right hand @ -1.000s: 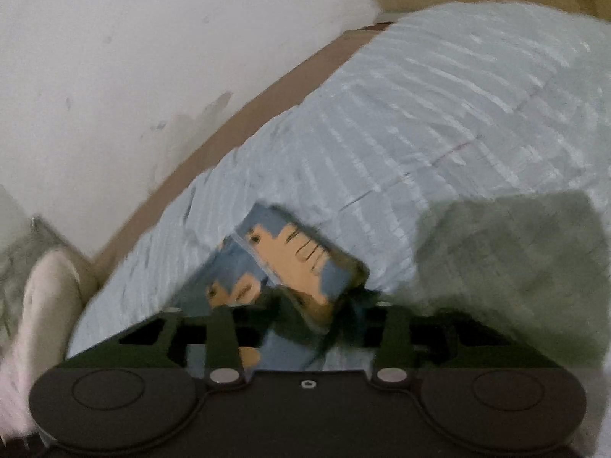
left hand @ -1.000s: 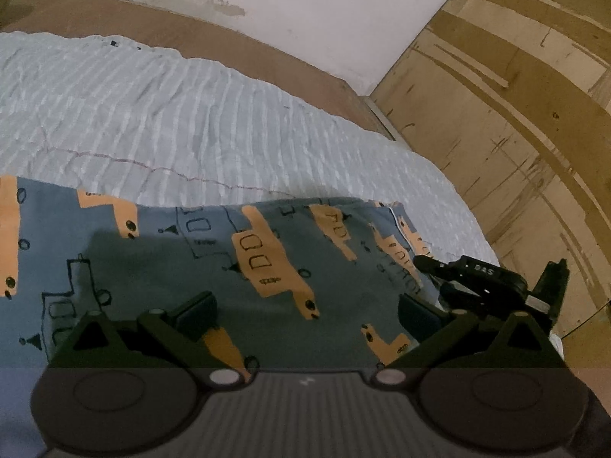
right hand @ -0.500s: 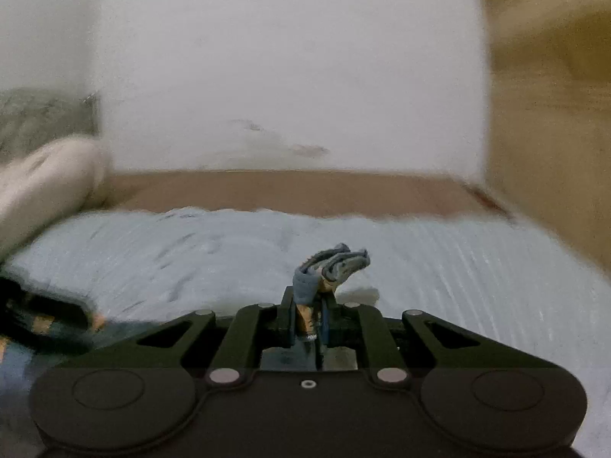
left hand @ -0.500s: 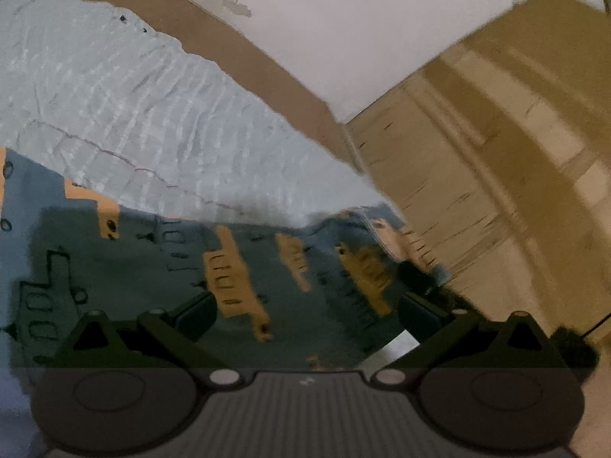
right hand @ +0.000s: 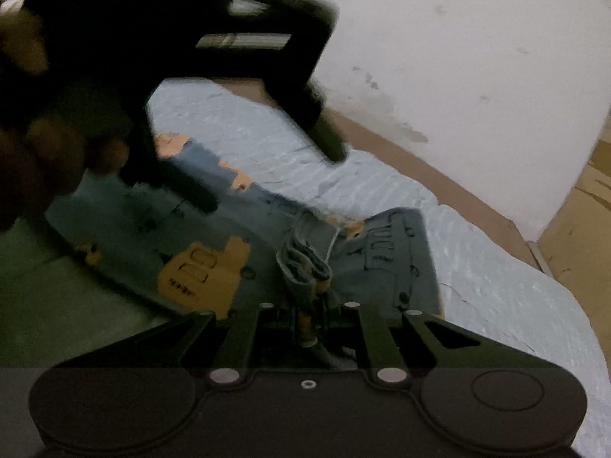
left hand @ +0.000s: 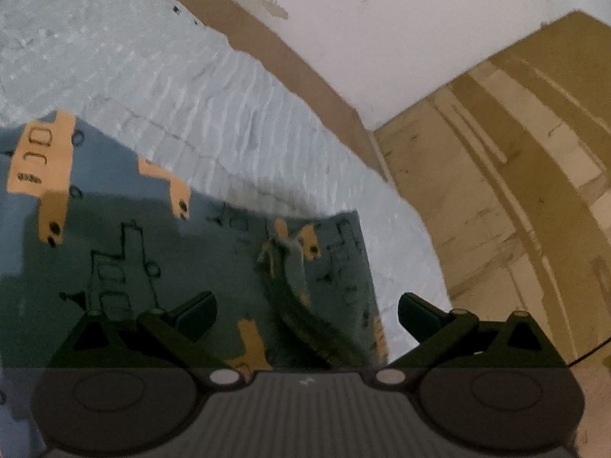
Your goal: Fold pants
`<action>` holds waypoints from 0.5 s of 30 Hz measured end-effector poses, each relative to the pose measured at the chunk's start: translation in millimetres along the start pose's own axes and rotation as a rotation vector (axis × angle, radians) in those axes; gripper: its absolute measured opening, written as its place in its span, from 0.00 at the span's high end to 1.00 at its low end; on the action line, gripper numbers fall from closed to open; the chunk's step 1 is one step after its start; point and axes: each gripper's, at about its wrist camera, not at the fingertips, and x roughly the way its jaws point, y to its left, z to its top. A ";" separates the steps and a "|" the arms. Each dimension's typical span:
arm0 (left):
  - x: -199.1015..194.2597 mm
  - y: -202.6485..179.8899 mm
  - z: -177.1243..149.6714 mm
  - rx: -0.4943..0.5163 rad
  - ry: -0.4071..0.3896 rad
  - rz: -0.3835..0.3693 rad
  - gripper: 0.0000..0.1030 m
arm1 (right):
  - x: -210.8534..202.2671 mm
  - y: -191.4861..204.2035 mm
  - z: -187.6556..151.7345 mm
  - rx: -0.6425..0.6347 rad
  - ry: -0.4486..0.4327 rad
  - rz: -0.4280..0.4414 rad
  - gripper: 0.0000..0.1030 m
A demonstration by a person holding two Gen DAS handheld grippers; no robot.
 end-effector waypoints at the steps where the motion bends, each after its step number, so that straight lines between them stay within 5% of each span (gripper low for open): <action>1: 3.7 -1.1 -0.9 -0.002 0.012 -0.001 0.01 | 0.9 -3.1 3.0 0.031 -0.008 -0.005 0.88; 6: 18.0 -8.9 -3.3 -0.016 0.033 0.021 0.10 | -6.5 -25.2 -0.2 0.173 -0.034 0.005 0.88; 15: 39.3 -18.8 -1.1 -0.052 0.072 0.102 0.39 | -1.2 -16.6 0.7 0.130 -0.021 0.003 0.85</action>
